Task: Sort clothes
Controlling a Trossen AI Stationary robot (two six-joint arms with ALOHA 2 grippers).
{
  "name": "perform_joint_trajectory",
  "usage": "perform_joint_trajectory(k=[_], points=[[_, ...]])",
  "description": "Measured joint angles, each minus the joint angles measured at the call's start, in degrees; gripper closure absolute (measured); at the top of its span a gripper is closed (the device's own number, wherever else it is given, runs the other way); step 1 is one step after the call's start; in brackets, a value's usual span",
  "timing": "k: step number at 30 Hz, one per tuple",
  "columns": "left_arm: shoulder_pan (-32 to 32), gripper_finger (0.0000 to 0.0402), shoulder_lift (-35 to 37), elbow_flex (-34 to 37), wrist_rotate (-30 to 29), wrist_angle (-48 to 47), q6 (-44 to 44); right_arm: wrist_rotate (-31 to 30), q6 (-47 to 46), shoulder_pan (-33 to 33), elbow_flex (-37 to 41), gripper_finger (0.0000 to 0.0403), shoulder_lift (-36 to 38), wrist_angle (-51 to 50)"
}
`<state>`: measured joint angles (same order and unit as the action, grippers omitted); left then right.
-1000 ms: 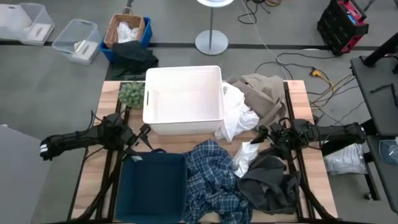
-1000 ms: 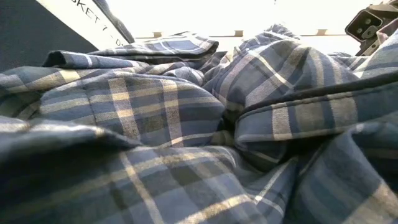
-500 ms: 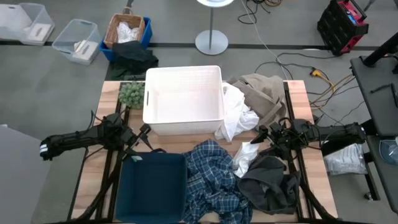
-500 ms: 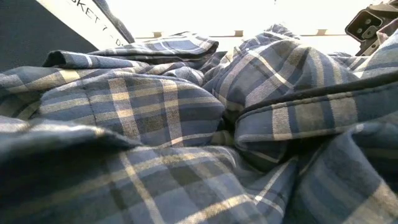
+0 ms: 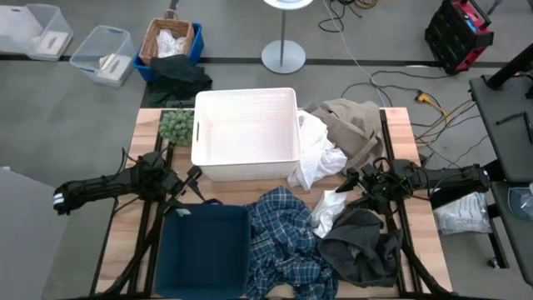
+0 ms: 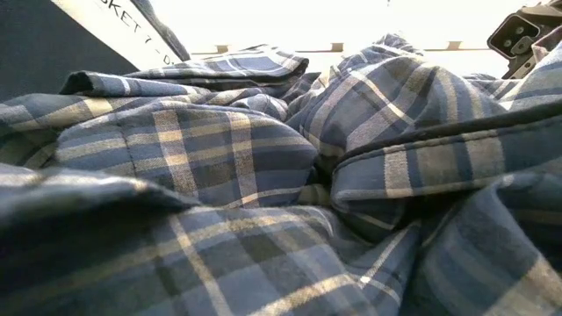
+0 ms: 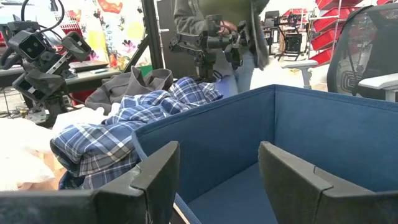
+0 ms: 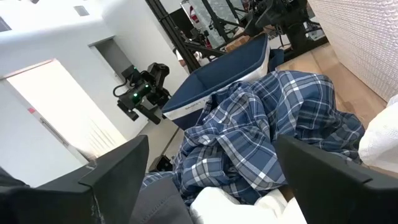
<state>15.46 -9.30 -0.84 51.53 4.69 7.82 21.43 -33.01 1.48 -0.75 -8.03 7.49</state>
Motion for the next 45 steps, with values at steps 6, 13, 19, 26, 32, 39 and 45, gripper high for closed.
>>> perform_joint_trajectory(k=[6,13,19,26,32,39,45], points=[[0.0,0.0203,0.0,0.0,0.0,0.0,0.0,0.0,0.0,-0.01,0.0,0.0054,0.01,0.0],[0.0,0.0203,0.0,0.0,-0.01,0.0,-0.01,0.0,0.01,-0.02,0.0,0.0063,0.0,0.0],[0.01,0.0203,0.01,0.0,-0.01,0.0,-0.01,0.0,0.0,0.0,0.0,0.0066,0.0,0.0],[0.52,0.0203,-0.21,-0.41,-3.09,-0.02,10.14,-2.19,-5.08,0.11,-2.05,0.0055,0.04,22.8],[0.61,0.0203,-0.33,-1.29,-11.89,0.42,9.77,-10.98,4.09,0.13,-26.87,0.0055,-4.45,-0.35],[0.7,0.0203,-0.42,-1.84,-12.66,5.4,-1.17,-12.16,11.7,0.11,-48.36,0.0065,-17.44,-28.4],[0.32,0.0203,-0.47,-9.27,-10.81,5.42,-51.71,-12.46,14.03,0.11,-54.17,0.0069,-23.8,-29.5]])
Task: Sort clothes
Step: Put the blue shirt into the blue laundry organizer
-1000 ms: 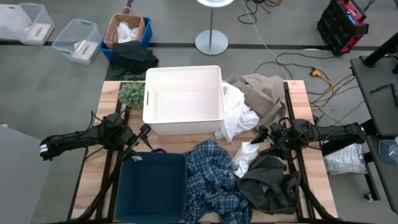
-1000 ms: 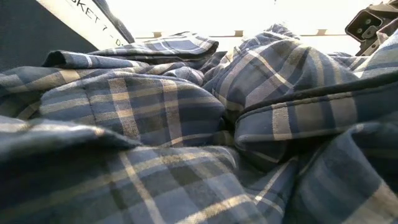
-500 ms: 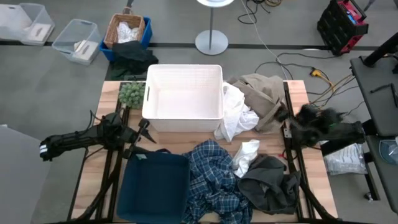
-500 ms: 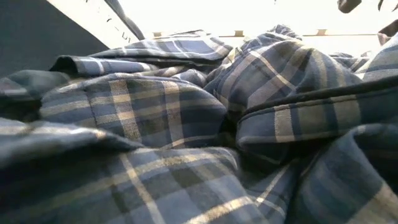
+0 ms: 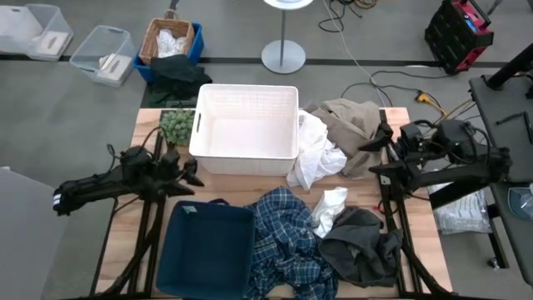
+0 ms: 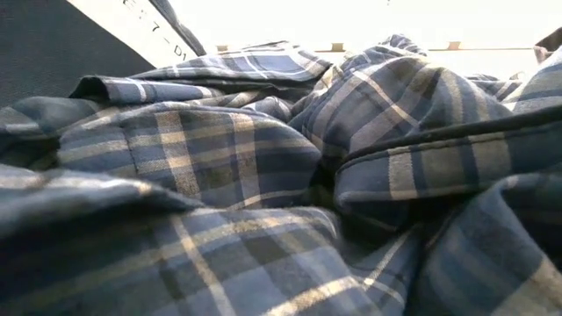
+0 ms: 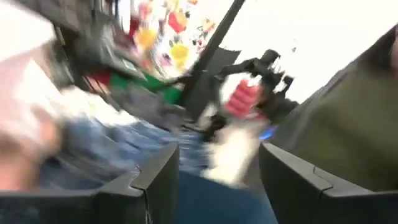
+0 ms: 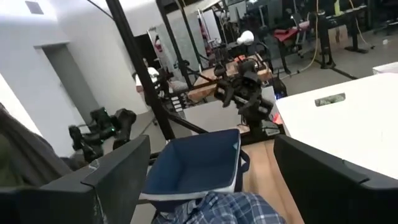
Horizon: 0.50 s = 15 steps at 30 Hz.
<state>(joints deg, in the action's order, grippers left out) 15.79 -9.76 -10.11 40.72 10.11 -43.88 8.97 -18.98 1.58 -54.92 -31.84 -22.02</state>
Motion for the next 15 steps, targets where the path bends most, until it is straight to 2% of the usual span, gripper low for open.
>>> perform_joint_trajectory(k=[3,7,11,15], points=[[-1.67,0.0203,-0.53,-7.04,2.62,4.88,-3.93,0.0,-0.14,0.0,-1.3,0.0066,-1.59,-0.27],[-4.3,0.0203,-3.18,-19.64,3.77,3.36,-0.22,-0.02,-2.64,0.0,-2.25,0.0059,-2.4,-0.28],[-4.74,0.0203,-6.21,-31.47,5.23,-5.27,10.31,-0.07,-6.3,-0.14,-2.9,0.0054,-2.4,-3.26],[-4.72,0.0203,-9.36,-41.78,4.91,-21.45,18.59,-0.2,-10.93,-0.2,-3.45,0.0054,-2.38,-7.7]])
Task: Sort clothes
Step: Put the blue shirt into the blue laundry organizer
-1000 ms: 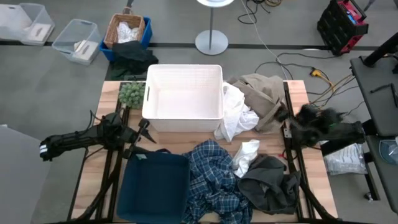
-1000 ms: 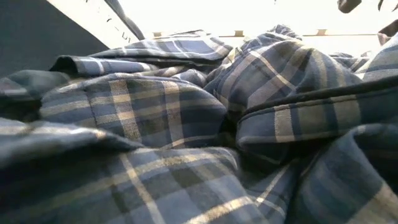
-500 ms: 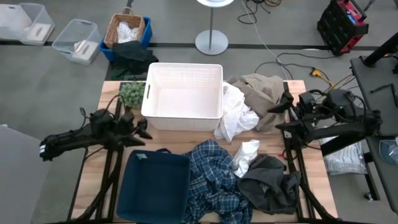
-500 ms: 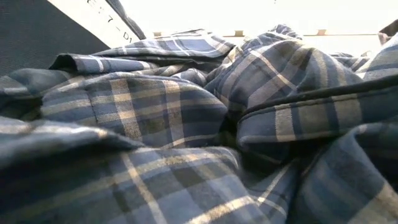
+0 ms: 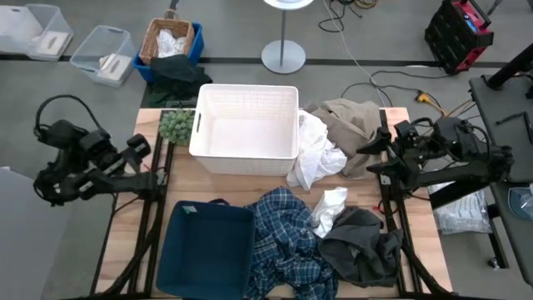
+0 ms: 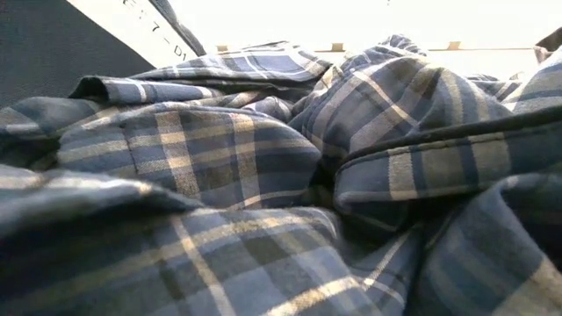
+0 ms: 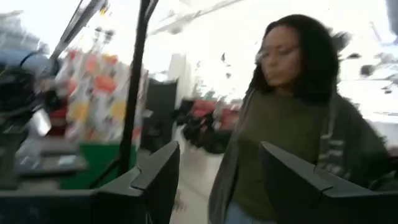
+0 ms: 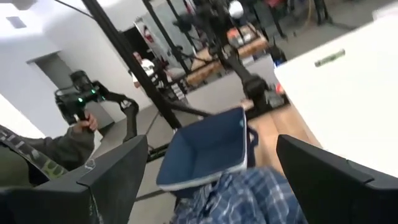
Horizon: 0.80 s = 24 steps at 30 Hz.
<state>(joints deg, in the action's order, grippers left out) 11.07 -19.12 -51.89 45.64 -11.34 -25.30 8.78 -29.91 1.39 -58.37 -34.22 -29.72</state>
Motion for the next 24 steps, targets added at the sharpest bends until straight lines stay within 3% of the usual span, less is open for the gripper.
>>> perform_joint_trajectory(k=[3,5,10,12,15,20,24], points=[[0.0,0.0203,-3.66,-4.18,-0.35,-7.49,9.72,0.02,-0.85,0.07,-0.11,0.0055,-0.03,-0.68],[0.0,0.0203,-5.86,-6.15,-1.64,-5.51,12.27,0.02,-1.28,0.07,-0.11,0.0054,0.1,-0.74],[0.0,0.0203,-12.09,-11.15,-3.17,12.11,4.03,0.04,-3.07,0.07,-1.56,0.0051,0.7,-4.43],[0.03,0.0203,-14.2,-14.14,-1.33,13.29,-0.62,0.07,-3.94,0.07,-2.52,0.0051,0.68,-6.78],[0.0,0.0203,-17.15,-20.1,-0.51,11.39,-0.76,0.08,-4.34,0.07,-3.54,0.005,0.68,-7.79],[0.03,0.0203,-21.36,-28.64,-15.29,-9.88,3.13,0.09,-3.55,0.07,-5.24,0.005,0.68,-7.9],[0.03,0.0203,-24.61,-31.04,-22.33,-13.2,-2.05,1.17,-4.65,0.07,-7.35,0.0051,0.7,-8.55]])
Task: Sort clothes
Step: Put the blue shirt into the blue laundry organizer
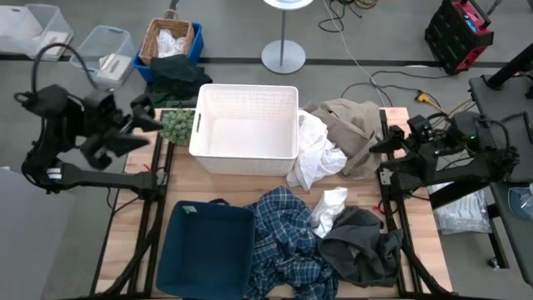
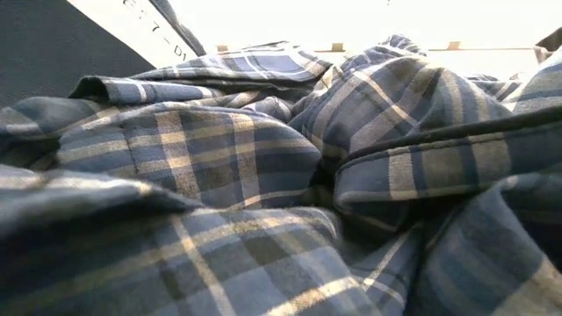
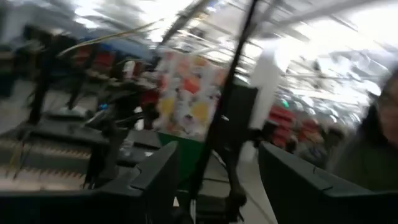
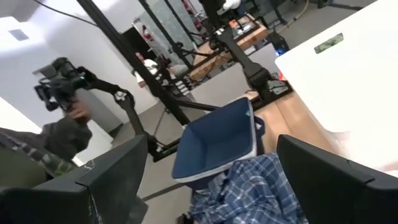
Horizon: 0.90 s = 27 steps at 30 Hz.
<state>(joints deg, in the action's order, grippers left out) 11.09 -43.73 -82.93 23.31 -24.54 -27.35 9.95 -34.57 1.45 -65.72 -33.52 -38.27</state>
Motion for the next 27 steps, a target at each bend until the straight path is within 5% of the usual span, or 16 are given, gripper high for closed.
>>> perform_joint_trajectory(k=[7,14,27], points=[[-0.04,0.0203,-4.1,-1.91,-6.16,-5.38,-20.62,2.2,0.0,0.0,-3.38,0.0055,0.07,-4.8],[-0.07,0.0203,-8.46,-1.8,0.18,-8.65,-29.81,7.47,-0.03,0.01,-5.15,0.0049,0.13,-8.0],[-8.58,0.0203,-22.19,-1.8,-1.29,-8.46,-25.92,10.04,5.41,0.02,-5.13,0.0048,0.09,-12.54]])
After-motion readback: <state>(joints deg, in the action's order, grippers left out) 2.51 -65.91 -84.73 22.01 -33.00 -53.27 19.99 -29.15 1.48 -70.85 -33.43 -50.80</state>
